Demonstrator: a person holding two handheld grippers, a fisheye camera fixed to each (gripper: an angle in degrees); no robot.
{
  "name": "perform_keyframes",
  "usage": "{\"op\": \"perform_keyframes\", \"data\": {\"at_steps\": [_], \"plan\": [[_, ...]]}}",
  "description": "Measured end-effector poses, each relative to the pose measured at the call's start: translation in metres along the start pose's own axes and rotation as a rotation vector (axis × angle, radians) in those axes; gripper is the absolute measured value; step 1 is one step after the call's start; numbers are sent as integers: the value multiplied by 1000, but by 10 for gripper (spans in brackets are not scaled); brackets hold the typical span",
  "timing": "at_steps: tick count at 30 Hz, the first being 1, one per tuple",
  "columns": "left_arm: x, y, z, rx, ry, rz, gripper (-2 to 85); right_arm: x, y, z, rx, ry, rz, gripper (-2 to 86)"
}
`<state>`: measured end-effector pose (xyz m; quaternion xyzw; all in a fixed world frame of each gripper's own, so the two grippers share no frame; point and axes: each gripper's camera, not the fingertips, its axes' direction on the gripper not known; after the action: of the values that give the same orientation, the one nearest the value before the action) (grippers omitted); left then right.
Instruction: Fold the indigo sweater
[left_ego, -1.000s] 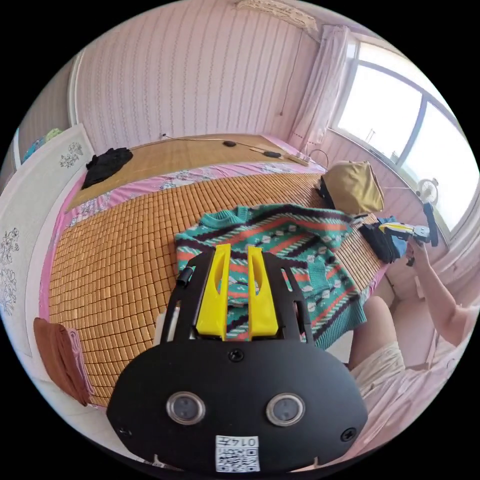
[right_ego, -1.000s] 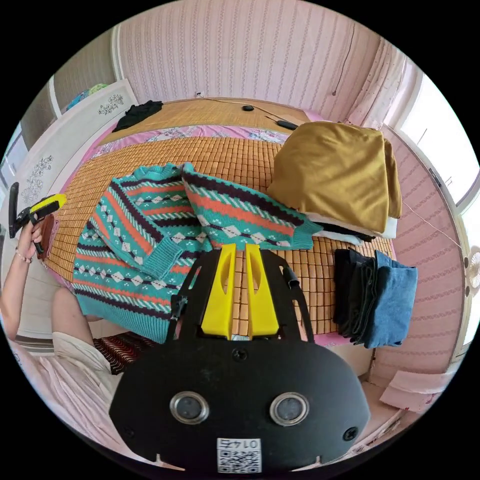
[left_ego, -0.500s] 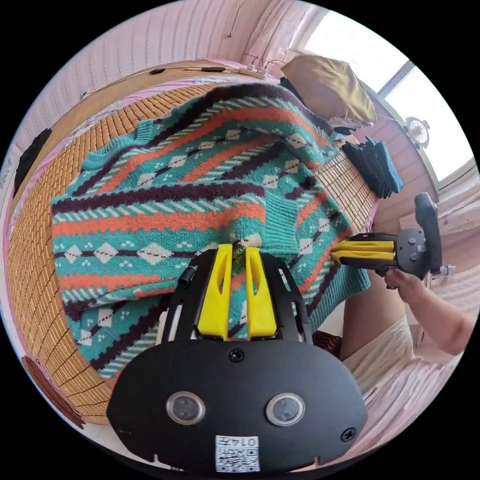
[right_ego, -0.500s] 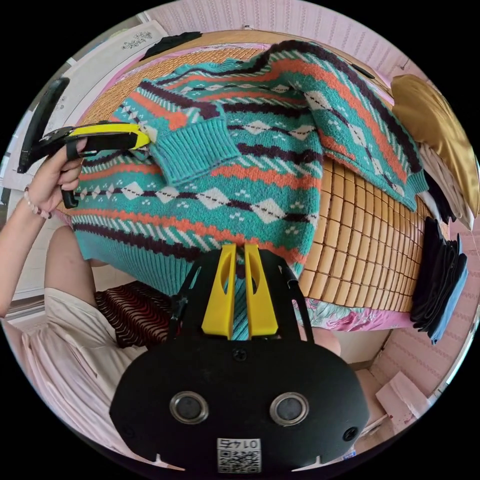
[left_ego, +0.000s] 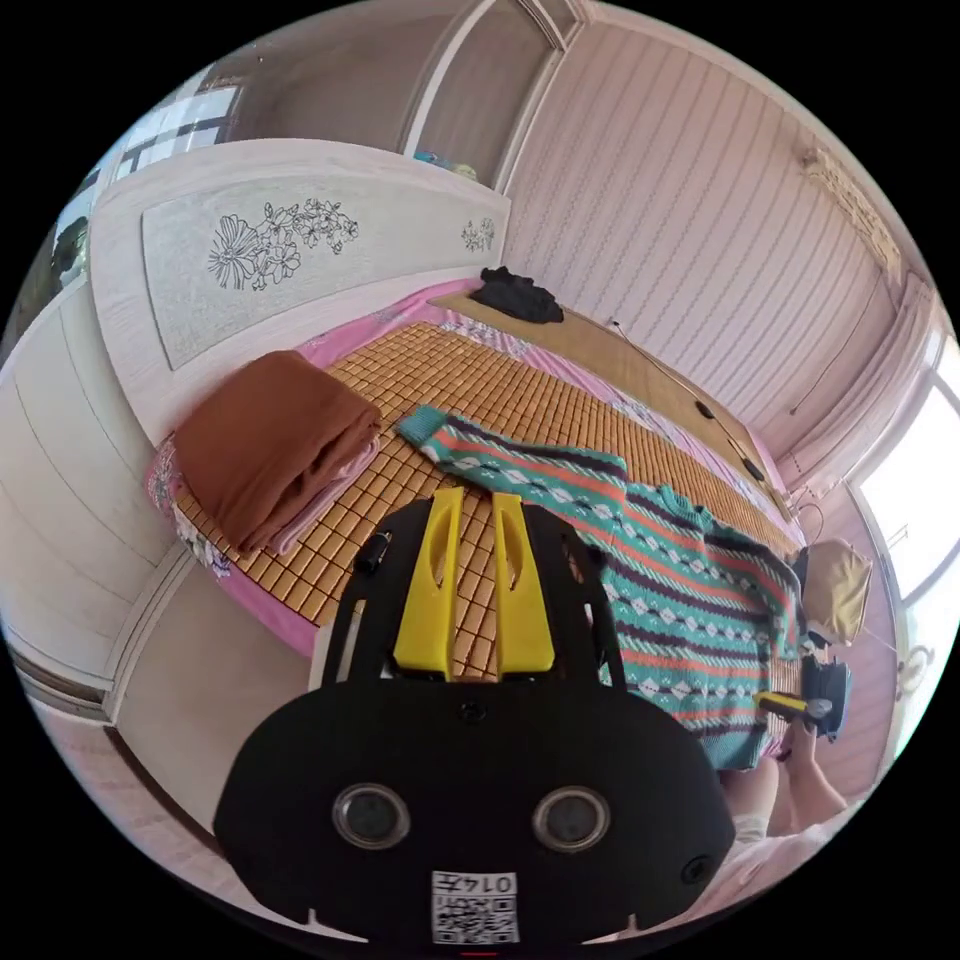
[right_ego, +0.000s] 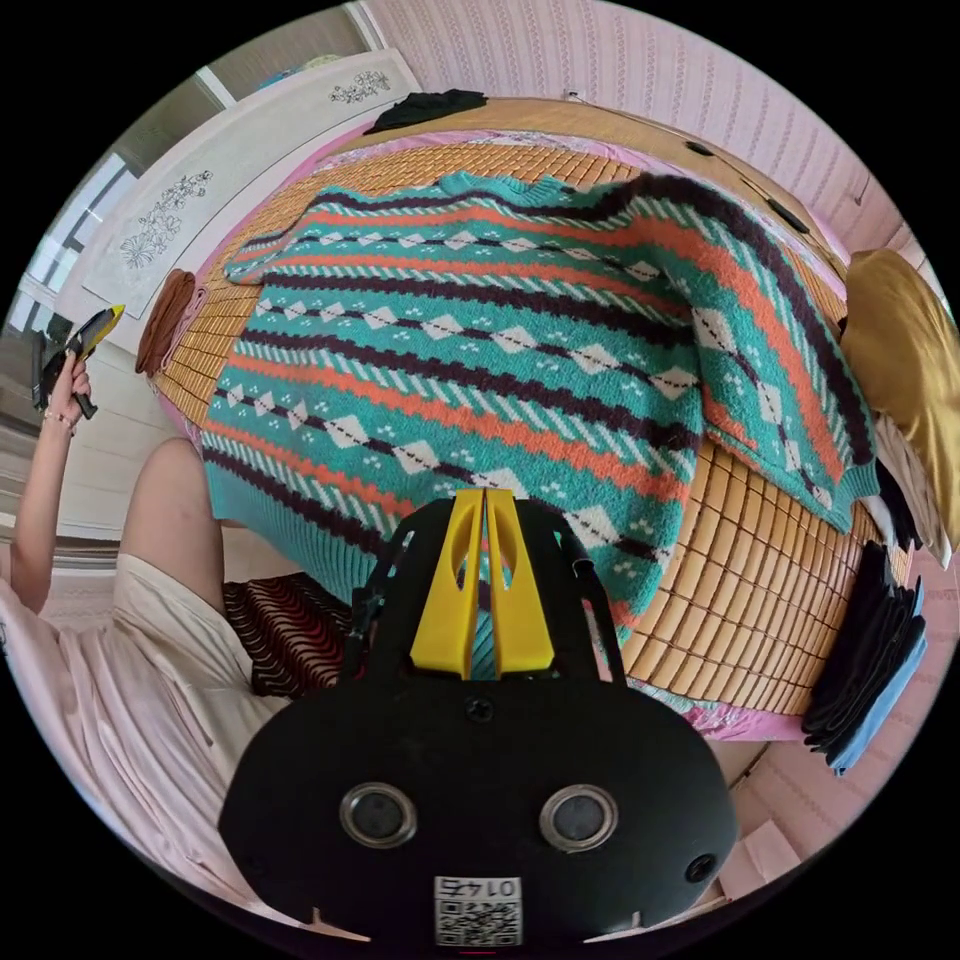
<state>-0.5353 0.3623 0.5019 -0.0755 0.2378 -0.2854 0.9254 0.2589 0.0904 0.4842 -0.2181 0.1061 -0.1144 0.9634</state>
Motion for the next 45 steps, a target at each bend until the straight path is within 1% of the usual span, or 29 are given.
{"op": "perform_keyframes", "data": {"at_steps": [1,3,4,5,7,8,9,10,11,13,14,17,19,21,22,24,26,28,30,31,33,35,37,38,39,40,41,42,45], "plan": [[5,7,11,-36,26,18,62,-1,-5,4,-7,0,-6,-2],[38,39,70,-212,195,84,80,-6,-23,29,-75,-11,-12,-3],[48,48,86,-259,230,100,86,-7,-26,34,-89,-7,-4,-3],[72,65,117,-349,276,138,95,-9,-29,35,-49,2,10,-4],[111,90,155,-459,288,226,100,-12,-34,38,-59,28,11,-4],[134,105,175,-520,236,297,99,-14,-36,39,-65,47,-10,-5],[150,116,184,-517,114,358,88,-15,-37,39,-66,56,-26,-5],[156,118,180,-475,80,410,83,-15,-38,39,-64,53,-27,-5],[164,121,182,-477,34,476,78,-13,-40,40,-58,34,-27,-5],[161,118,182,-489,10,511,67,-11,-47,43,-58,-13,-22,-5],[151,114,183,-490,15,501,58,-11,-54,44,-61,-7,-22,-5],[114,94,185,-494,56,404,40,-17,-74,48,-43,-106,-52,-5],[97,80,183,-470,-2,375,36,-25,-87,54,-50,-164,-77,-6],[84,66,187,-473,-117,408,36,-36,-102,61,-66,-189,-85,-6],[80,62,189,-481,-129,412,37,-37,-104,61,-63,-187,-82,-6],[63,51,189,-512,-102,361,42,-36,-104,58,-47,-191,-66,-7],[57,51,179,-508,-73,366,50,-27,-93,49,4,-183,-66,-7],[56,59,158,-464,-46,391,49,-7,-76,36,53,-112,-33,-8],[59,82,127,-437,42,450,49,38,-55,16,112,64,69,-9],[60,89,120,-436,65,461,49,53,-51,10,127,112,110,-9],[67,119,96,-448,159,492,48,113,-34,-14,176,255,303,-9],[77,141,82,-465,246,502,46,155,-24,-22,187,287,441,-8],[93,165,73,-489,324,520,47,189,-21,-14,119,311,549,-7],[107,182,72,-519,365,537,47,207,-21,0,46,319,590,-7],[122,198,72,-549,400,556,48,218,-21,15,-34,301,587,-7],[129,205,73,-564,415,561,48,218,-21,15,-12,312,561,-8],[143,217,75,-601,450,555,48,219,-23,15,-23,384,505,-8],[159,224,75,-626,503,554,48,222,-28,20,-101,481,456,-8],[199,233,69,-622,555,618,48,239,-32,30,-240,628,350,-9]]}}
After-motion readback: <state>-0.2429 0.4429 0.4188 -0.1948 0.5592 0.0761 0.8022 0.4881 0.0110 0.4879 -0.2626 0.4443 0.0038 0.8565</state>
